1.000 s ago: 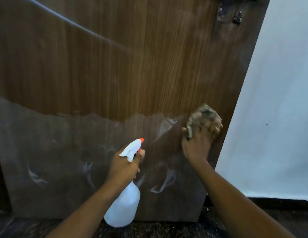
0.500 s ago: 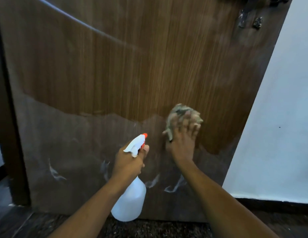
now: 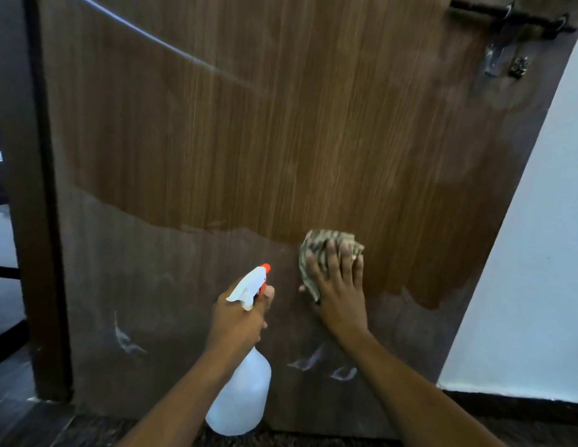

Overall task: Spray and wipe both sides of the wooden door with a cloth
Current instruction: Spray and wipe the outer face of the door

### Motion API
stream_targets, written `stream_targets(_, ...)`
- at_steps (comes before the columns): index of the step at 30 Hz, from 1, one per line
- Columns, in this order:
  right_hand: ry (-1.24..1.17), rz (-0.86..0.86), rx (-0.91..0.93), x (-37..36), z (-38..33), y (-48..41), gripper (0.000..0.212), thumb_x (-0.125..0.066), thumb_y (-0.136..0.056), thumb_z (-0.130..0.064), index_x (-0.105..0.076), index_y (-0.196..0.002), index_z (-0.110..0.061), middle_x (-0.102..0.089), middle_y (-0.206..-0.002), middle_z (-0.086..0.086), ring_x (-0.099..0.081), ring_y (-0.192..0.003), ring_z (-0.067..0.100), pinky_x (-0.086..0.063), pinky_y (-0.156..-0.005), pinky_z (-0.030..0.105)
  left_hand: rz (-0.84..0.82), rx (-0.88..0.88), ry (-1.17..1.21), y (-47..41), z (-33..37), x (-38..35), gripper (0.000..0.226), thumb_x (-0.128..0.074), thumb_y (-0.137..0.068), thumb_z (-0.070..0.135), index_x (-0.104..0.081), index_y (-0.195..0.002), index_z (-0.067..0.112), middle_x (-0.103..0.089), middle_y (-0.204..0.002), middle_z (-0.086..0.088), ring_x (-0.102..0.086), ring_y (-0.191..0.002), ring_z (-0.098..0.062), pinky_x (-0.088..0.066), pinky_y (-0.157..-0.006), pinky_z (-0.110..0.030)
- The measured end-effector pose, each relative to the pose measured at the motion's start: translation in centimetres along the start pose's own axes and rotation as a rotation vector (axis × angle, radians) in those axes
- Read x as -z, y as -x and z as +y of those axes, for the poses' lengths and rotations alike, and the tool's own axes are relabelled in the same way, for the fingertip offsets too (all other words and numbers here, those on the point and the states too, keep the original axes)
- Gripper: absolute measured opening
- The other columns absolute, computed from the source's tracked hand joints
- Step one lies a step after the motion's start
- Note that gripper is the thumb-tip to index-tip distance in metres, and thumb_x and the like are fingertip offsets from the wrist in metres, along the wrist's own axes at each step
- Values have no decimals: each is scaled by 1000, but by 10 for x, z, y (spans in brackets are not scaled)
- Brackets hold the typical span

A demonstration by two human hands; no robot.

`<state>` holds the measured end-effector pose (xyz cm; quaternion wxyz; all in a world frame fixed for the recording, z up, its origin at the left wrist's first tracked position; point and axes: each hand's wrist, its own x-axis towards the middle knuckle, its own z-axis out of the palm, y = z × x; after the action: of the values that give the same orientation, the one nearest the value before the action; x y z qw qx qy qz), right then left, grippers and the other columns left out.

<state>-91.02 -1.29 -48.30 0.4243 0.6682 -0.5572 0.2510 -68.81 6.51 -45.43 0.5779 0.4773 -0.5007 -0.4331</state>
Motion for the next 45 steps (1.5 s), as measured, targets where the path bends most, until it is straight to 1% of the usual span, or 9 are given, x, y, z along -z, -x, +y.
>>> stream_targets(4, 64, -35, 57, -10, 15, 37, 81, -43, -88, -52, -5, -157, -36, 1, -167, 6, -15, -150, 37, -12, -116, 65, 25, 16, 10, -4, 0, 18, 39, -65, -85, 37, -63, -115, 14, -70, -98, -6, -63, -69, -18, -46, -50, -19)
stream_targets(8, -111, 94, -381, 8, -40, -19, 74, -44, -92, -52, -20, -157, -25, -11, -163, 20, -7, -149, 45, -5, -118, 64, 61, -25, -14, -8, 2, 43, 37, -65, -86, 36, -63, -117, 18, -71, -96, -5, -63, -65, -16, -45, -48, -18)
stream_targets(16, 41, 25, 240, -17, -87, -1, 72, -48, -89, -45, -23, -156, -33, -6, -166, 5, -5, -152, 32, -5, -119, 58, 133, -77, -30, -13, 0, 92, 34, -65, -86, 35, -65, -119, 25, -73, -89, -3, -62, -58, -16, -49, -49, -24)
stream_targets(22, -83, 144, -238, 9, -117, -59, 70, -42, -93, -52, -27, -156, -26, -12, -164, 17, -3, -151, 41, 1, -118, 62, 193, -22, -29, -29, 4, 126, 32, -67, -83, 40, -65, -108, 20, -71, -88, 1, -66, -68, -22, -50, -55, -26)
stream_targets(26, -5, 86, 191, 2, -164, -81, 67, -39, -93, -45, -24, -157, -29, -11, -165, 10, -4, -152, 35, -2, -120, 58, 154, -155, -79, -42, 22, 142, 21, -65, -88, 33, -61, -107, 39, -71, -86, 4, -61, -57, -18, -49, -49, -25)
stream_targets(29, 90, 45, 337, -9, -143, -46, 74, -52, -92, -43, -18, -157, -34, -8, -166, 3, -6, -152, 31, -3, -119, 59, 170, -127, -70, -51, 32, 157, 23, -65, -87, 34, -66, -109, 28, -71, -82, 0, -61, -57, -17, -48, -47, -23)
stream_targets(35, -87, 127, -171, 24, -172, -101, 71, -41, -94, -52, -21, -157, -27, -6, -165, 14, 0, -151, 40, 3, -118, 61, 226, -43, -81, -62, 28, 189, 38, -65, -86, 35, -61, -120, 19, -70, -99, -1, -63, -65, -16, -46, -45, -19)
stream_targets(42, 28, 74, 423, -11, -225, -77, 71, -50, -95, -40, -17, -158, -31, -9, -166, 2, -8, -153, 29, -9, -121, 56, 266, -61, -131, -70, 12, 230, 35, -66, -86, 37, -63, -118, 24, -71, -90, 4, -65, -65, -19, -52, -52, -27)
stream_targets(45, 70, 64, 401, -6, -195, -64, 73, -50, -91, -41, -19, -157, -33, -9, -166, 3, -16, -151, 30, -10, -119, 60, 291, -48, -130, -75, 6, 245, 37, -67, -84, 37, -62, -119, 25, -71, -95, 4, -67, -71, -20, -54, -53, -25)
